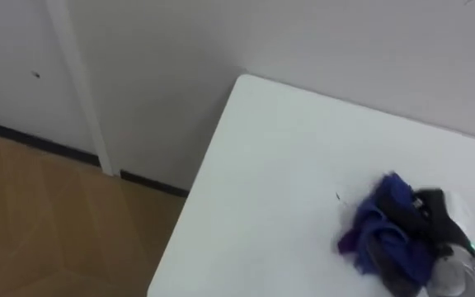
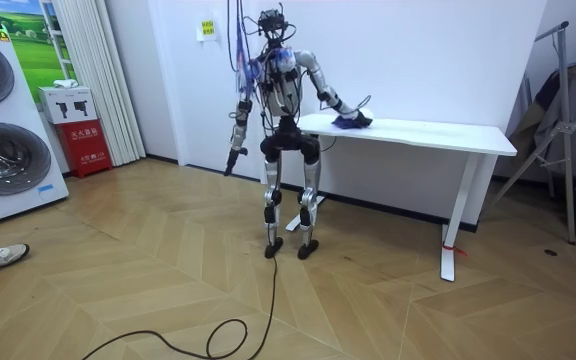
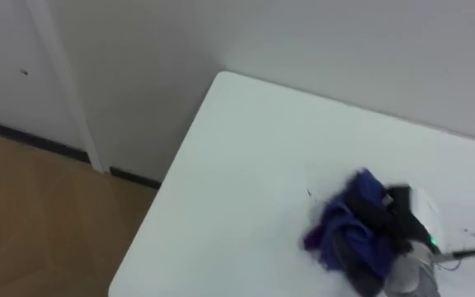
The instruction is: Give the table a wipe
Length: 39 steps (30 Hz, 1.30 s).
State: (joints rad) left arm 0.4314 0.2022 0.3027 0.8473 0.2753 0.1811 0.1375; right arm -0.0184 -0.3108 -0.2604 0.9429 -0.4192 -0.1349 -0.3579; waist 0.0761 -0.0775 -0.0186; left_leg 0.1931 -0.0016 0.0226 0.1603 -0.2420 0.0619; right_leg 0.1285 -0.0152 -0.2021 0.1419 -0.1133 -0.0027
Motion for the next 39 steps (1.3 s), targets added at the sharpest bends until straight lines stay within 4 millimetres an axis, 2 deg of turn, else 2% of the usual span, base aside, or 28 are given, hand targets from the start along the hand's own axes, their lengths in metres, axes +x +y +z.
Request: replayPoseSetpoints(ticks=[2,4,5,9,12,15,16,17,18,20,21,22,23,24,25,26,27,28,29,30,32,33,34,35,36,38,39], left_arm=[[0.000,0.004,-0.002,-0.020,0.008,0.015,0.00],[0.001,0.005,0.001,-0.020,-0.001,0.018,0.00],[0.001,0.005,0.005,-0.023,-0.020,0.020,0.00],[0.002,0.001,0.021,-0.035,-0.074,0.009,0.00],[0.002,-0.008,0.034,-0.008,-0.127,-0.018,0.00],[0.001,-0.023,0.038,0.050,-0.132,-0.067,0.00],[0.001,-0.028,0.036,0.061,-0.121,-0.080,0.00],[0.001,-0.031,0.036,0.060,-0.110,-0.091,0.00],[0.000,-0.033,0.035,0.061,-0.104,-0.095,0.00],[0.002,-0.036,0.036,0.064,-0.088,-0.114,0.00],[0.002,-0.036,0.040,0.061,-0.096,-0.120,0.00],[0.002,-0.038,0.048,0.065,-0.118,-0.129,0.00],[0.001,-0.039,0.050,0.068,-0.133,-0.131,0.00],[0.000,-0.039,0.050,0.066,-0.135,-0.129,0.00],[0.000,-0.037,0.049,0.064,-0.136,-0.123,0.00],[-0.001,-0.036,0.040,0.069,-0.112,-0.124,0.00],[-0.001,-0.036,0.036,0.072,-0.101,-0.126,0.00],[-0.002,-0.035,0.027,0.070,-0.078,-0.131,0.00],[-0.003,-0.035,0.016,0.074,-0.045,-0.138,0.00],[-0.003,-0.034,0.013,0.078,-0.037,-0.142,0.00],[-0.003,-0.033,0.013,0.078,-0.039,-0.142,0.00],[-0.002,-0.031,0.012,0.085,-0.043,-0.137,0.00],[-0.002,-0.028,0.013,0.078,-0.053,-0.126,0.00],[-0.001,-0.023,0.015,0.054,-0.057,-0.109,0.00],[0.000,-0.020,0.015,0.051,-0.061,-0.098,0.00],[0.001,-0.006,0.020,0.059,-0.091,-0.055,0.00],[0.001,-0.004,0.022,0.054,-0.098,-0.047,0.00]], right_arm=[[-0.005,-0.016,-0.035,0.008,0.122,-0.047,1.00],[-0.008,-0.024,-0.050,0.002,0.180,-0.064,1.00],[-0.008,-0.026,-0.053,0.009,0.198,-0.073,1.00],[-0.008,-0.028,-0.055,0.006,0.213,-0.074,1.00],[-0.002,-0.025,-0.041,-0.029,0.176,-0.061,1.00],[0.007,-0.019,-0.013,-0.114,0.112,-0.044,1.00],[0.010,-0.016,0.001,-0.193,0.064,-0.033,1.00],[0.013,-0.008,0.025,-0.274,-0.015,-0.008,1.00],[0.014,-0.004,0.041,-0.312,-0.074,0.009,1.00],[0.009,0.026,0.115,-0.432,-0.340,0.085,1.00],[0.007,0.032,0.131,-0.460,-0.397,0.102,1.00],[0.004,0.036,0.158,-0.493,-0.491,0.122,1.00],[0.002,0.037,0.180,-0.499,-0.556,0.132,1.00],[0.002,0.037,0.187,-0.498,-0.573,0.135,1.00],[0.002,0.037,0.193,-0.497,-0.584,0.145,1.00],[0.005,0.037,0.190,-0.507,-0.563,0.157,1.00],[0.006,0.038,0.186,-0.512,-0.549,0.165,1.00],[0.011,0.038,0.173,-0.484,-0.497,0.180,1.00],[0.013,0.036,0.156,-0.443,-0.458,0.189,1.00],[0.014,0.035,0.146,-0.418,-0.438,0.186,1.00],[0.013,0.027,0.104,-0.256,-0.330,0.156,1.00],[0.013,0.025,0.094,-0.220,-0.303,0.146,1.00],[0.012,0.021,0.074,-0.152,-0.243,0.127,1.00],[0.011,0.016,0.056,-0.099,-0.182,0.104,1.00],[0.011,0.013,0.048,-0.079,-0.155,0.094,1.00],[0.009,0.002,0.019,-0.045,-0.054,0.060,1.00],[0.008,0.000,0.013,-0.047,-0.037,0.052,1.00]], waist=[[-0.013,-0.009,-0.0037],[-0.029,-0.012,-0.0044],[-0.045,-0.012,-0.0047],[-0.048,-0.014,-0.0043],[-0.038,-0.012,-0.0048],[-0.008,-0.005,-0.0012],[0.020,-0.003,0.0004],[0.054,0.000,0.0024],[0.069,0.001,0.0046],[0.099,0.002,0.0161],[0.107,0.001,0.0182],[0.131,0.003,0.0260],[0.171,0.010,0.0355],[0.183,0.010,0.0345],[0.187,0.002,0.0304],[0.195,0.003,0.0303],[0.197,0.003,0.0299],[0.193,0.001,0.0291],[0.164,0.002,0.0298],[0.152,0.000,0.0303],[0.127,-0.007,0.0264],[0.119,-0.009,0.0256],[0.106,-0.012,0.0228],[0.092,-0.016,0.0157],[0.083,-0.016,0.0110],[0.051,-0.019,0.0019],[0.046,-0.019,0.0002]], left_leg=[[0.013,-0.003,0.006,0.000,0.000,0.000],[0.017,-0.004,0.007,0.000,-0.001,0.002],[0.016,-0.001,0.008,-0.002,-0.012,0.018],[0.016,-0.001,0.030,-0.004,-0.014,0.017],[0.021,0.000,0.045,-0.005,-0.014,0.017],[0.020,0.003,0.061,-0.006,-0.014,0.014],[0.017,0.005,0.060,-0.005,-0.014,0.014],[0.014,0.007,0.056,-0.003,-0.014,0.014],[0.011,0.008,0.052,-0.001,-0.015,0.013],[-0.005,0.013,0.036,0.009,-0.016,0.003],[-0.013,0.013,0.026,0.009,-0.015,0.001],[-0.025,0.013,0.016,0.008,-0.010,-0.004],[-0.031,0.013,0.004,0.008,-0.008,-0.007],[-0.038,0.013,-0.007,0.008,-0.006,-0.009],[-0.046,0.009,-0.039,0.009,0.004,-0.011],[-0.046,0.005,-0.070,0.007,0.009,-0.012],[-0.047,0.005,-0.078,0.008,0.010,-0.013],[-0.055,0.005,-0.091,0.014,0.012,-0.014],[-0.061,0.006,-0.103,0.024,0.012,-0.014],[-0.061,0.005,-0.107,0.027,0.012,-0.014],[-0.061,-0.001,-0.105,0.027,0.012,-0.014],[-0.060,-0.003,-0.104,0.027,0.012,-0.014],[-0.057,-0.008,-0.090,0.027,0.012,-0.014],[-0.058,-0.012,-0.070,0.027,0.012,-0.014],[-0.060,-0.013,-0.058,0.027,0.012,-0.014],[-0.058,-0.015,-0.037,0.027,0.012,-0.013],[-0.056,-0.015,-0.031,0.028,0.012,-0.013]], right_leg=[[0.010,-0.004,0.016,0.007,-0.004,0.006],[0.010,-0.004,0.040,0.011,-0.006,0.009],[0.010,0.000,0.047,0.012,-0.007,0.011],[0.012,0.001,0.049,0.011,-0.006,0.013],[0.009,0.003,0.049,0.012,-0.006,0.014],[-0.011,0.012,0.065,0.021,-0.003,0.010],[-0.027,0.019,0.068,0.034,0.001,0.003],[-0.042,0.027,0.069,0.039,0.008,-0.006],[-0.050,0.030,0.065,0.043,0.011,-0.012],[-0.066,0.035,0.049,0.044,0.019,-0.025],[-0.071,0.035,0.040,0.044,0.019,-0.026],[-0.081,0.035,0.031,0.044,0.018,-0.028],[-0.082,0.034,0.022,0.043,0.015,-0.033],[-0.084,0.033,0.011,0.040,0.013,-0.034],[-0.083,0.024,-0.027,0.027,0.009,-0.032],[-0.076,0.019,-0.053,0.025,0.007,-0.029],[-0.073,0.017,-0.057,0.025,0.006,-0.029],[-0.067,0.015,-0.071,0.024,0.006,-0.028],[-0.051,0.013,-0.088,0.013,0.006,-0.027],[-0.040,0.008,-0.093,0.005,0.004,-0.024],[-0.018,-0.005,-0.101,-0.005,-0.002,-0.014],[-0.013,-0.007,-0.101,-0.005,-0.004,-0.012],[-0.006,-0.014,-0.100,-0.007,-0.009,-0.003],[-0.005,-0.018,-0.100,-0.006,-0.016,0.008],[-0.005,-0.019,-0.099,-0.004,-0.016,0.008],[-0.002,-0.027,-0.093,0.000,-0.016,0.008],[-0.002,-0.028,-0.086,0.000,-0.016,0.008]], base=[[0.08],[0.02],[-0.10],[-0.23],[-0.19],[-0.50],[-0.76],[-0.81],[-0.78],[-0.21],[0.32],[0.35],[0.37],[0.66],[0.93],[0.92],[0.76],[0.75],[0.83],[0.83],[0.64],[0.42],[0.25],[0.17],[0.08],[0.02],[-0.15]])
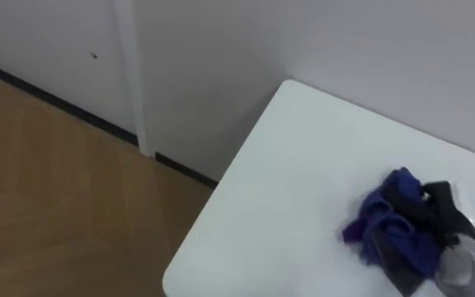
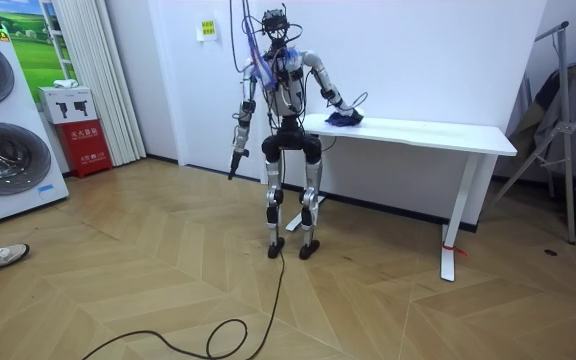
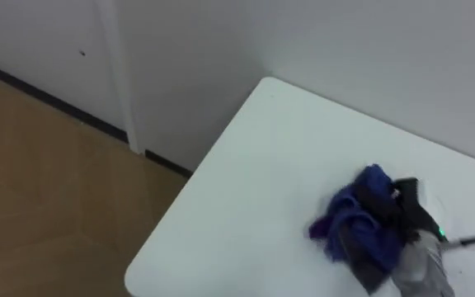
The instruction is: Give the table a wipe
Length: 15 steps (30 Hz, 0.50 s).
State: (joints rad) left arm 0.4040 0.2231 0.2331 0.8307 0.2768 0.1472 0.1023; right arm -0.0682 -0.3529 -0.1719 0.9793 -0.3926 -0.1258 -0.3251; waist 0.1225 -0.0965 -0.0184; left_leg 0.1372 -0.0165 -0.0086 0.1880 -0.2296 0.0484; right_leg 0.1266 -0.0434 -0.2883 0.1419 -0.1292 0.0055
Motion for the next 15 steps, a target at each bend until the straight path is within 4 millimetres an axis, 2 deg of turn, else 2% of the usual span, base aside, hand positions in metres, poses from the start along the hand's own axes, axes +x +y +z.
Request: replayPoseSetpoints(ticks=[2,4,6,7,9,11,12,14,15], left_arm=[[0.000,0.005,0.006,-0.002,-0.030,0.022,0.00],[0.000,0.004,0.008,-0.003,-0.036,0.026,0.00],[0.000,-0.001,0.011,-0.016,-0.040,0.020,0.00],[0.000,-0.007,0.017,-0.023,-0.055,0.011,0.00],[-0.001,-0.019,0.022,-0.041,-0.062,-0.017,0.00],[-0.002,-0.033,0.033,-0.039,-0.083,-0.057,0.00],[-0.001,-0.036,0.035,-0.034,-0.083,-0.068,0.00],[0.000,-0.043,0.039,-0.022,-0.075,-0.093,0.00],[0.000,-0.044,0.042,-0.021,-0.084,-0.096,0.00]], right_arm=[[-0.002,-0.006,-0.016,-0.002,0.056,-0.021,1.00],[-0.003,-0.007,-0.020,-0.003,0.075,-0.024,1.00],[-0.002,-0.005,-0.017,-0.016,0.070,-0.019,1.00],[0.001,-0.005,-0.008,-0.023,0.050,-0.022,1.00],[0.008,-0.004,0.009,-0.053,0.031,-0.019,1.00],[0.016,0.001,0.039,-0.155,-0.018,-0.011,1.00],[0.017,0.005,0.051,-0.200,-0.052,0.001,1.00],[0.014,0.024,0.114,-0.344,-0.262,0.051,1.00],[0.010,0.030,0.132,-0.364,-0.329,0.062,1.00]], waist=[[-0.019,0.001,-0.0027],[-0.033,0.004,-0.0058],[-0.037,0.010,-0.0070],[-0.034,0.017,-0.0055],[-0.018,0.029,-0.0042],[0.024,0.041,-0.0010],[0.033,0.042,0.0004],[0.077,0.041,0.0082],[0.085,0.040,0.0129]], left_leg=[[0.010,-0.002,0.014,-0.001,0.000,0.000],[0.020,-0.002,0.023,-0.001,-0.001,0.001],[0.023,0.000,0.024,-0.002,-0.004,0.007],[0.026,0.004,0.029,-0.003,-0.013,0.020],[0.032,0.005,0.041,-0.011,-0.014,0.021],[0.032,0.014,0.076,-0.014,-0.011,0.017],[0.031,0.018,0.089,-0.016,-0.009,0.013],[0.020,0.032,0.130,-0.021,-0.001,0.000],[0.015,0.035,0.139,-0.020,0.001,-0.004]], right_leg=[[0.010,-0.002,0.014,0.001,0.000,0.002],[0.018,-0.005,0.013,0.005,-0.002,0.006],[0.017,-0.002,0.013,0.009,-0.003,0.007],[0.016,0.009,0.016,0.009,-0.004,0.008],[0.012,0.016,0.041,0.010,-0.003,0.006],[-0.015,0.026,0.076,0.030,0.006,-0.008],[-0.026,0.030,0.088,0.038,0.008,-0.012],[-0.066,0.036,0.099,0.055,0.019,-0.032],[-0.077,0.039,0.105,0.060,0.020,-0.036]], base=[[-0.25],[-0.22],[-0.21],[-0.27],[-0.40],[-0.58],[-0.66],[-0.61],[-0.40]])
